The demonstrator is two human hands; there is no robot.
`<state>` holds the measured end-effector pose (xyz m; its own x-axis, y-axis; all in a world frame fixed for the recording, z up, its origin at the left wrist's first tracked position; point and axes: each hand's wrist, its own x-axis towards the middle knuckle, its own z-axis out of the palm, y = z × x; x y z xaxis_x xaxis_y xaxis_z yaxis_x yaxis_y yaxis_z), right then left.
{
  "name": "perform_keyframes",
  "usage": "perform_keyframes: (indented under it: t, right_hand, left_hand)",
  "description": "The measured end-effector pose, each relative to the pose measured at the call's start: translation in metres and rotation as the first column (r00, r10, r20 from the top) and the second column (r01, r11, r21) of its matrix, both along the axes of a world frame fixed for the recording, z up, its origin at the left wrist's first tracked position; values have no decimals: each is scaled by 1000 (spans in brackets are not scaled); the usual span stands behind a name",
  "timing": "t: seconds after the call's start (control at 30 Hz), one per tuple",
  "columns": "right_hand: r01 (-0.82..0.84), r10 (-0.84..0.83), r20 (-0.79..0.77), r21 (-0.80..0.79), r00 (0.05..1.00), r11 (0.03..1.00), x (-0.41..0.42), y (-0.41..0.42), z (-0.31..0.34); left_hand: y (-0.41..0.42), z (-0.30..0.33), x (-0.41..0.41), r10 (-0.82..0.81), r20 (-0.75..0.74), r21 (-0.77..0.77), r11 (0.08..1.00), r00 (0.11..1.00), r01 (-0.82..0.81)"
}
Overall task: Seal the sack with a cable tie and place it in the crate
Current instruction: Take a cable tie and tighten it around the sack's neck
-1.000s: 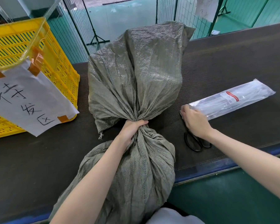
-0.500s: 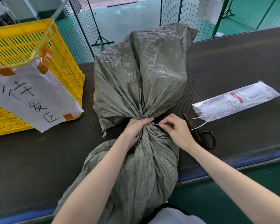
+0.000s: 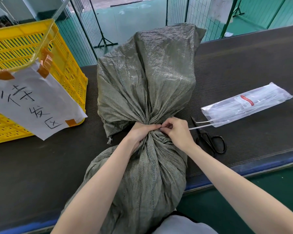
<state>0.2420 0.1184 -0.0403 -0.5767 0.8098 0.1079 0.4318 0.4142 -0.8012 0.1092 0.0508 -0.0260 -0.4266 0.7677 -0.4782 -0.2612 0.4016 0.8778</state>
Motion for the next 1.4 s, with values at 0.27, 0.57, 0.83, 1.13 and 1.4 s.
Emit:
perform_keyframes:
  t: [0.27,0.57,0.83,1.13,1.4]
  right_hand:
    - [-62,63,79,-19,995,998,7,16,3]
    - [-67,69,133,-24,989,997,44,51,1]
    - [37,-19,244,-70,970,997,60,61,-29]
    - [-8,22,332,-42,943,999,48,56,-38]
    - [-25,30,11,-302,999,953,21,42,-16]
  left_hand:
    - [1,-5,1,18,-42,80,997,999,-15]
    - [0,-13,-8,86,-58,59,995,995,-82]
    - [0,-13,-13,148,-79,51,988,986,-144]
    - [-1,-10,-6,195,4,51,980,981,-195]
    - [0,-14,-4,213,22,-2,977,977,-213]
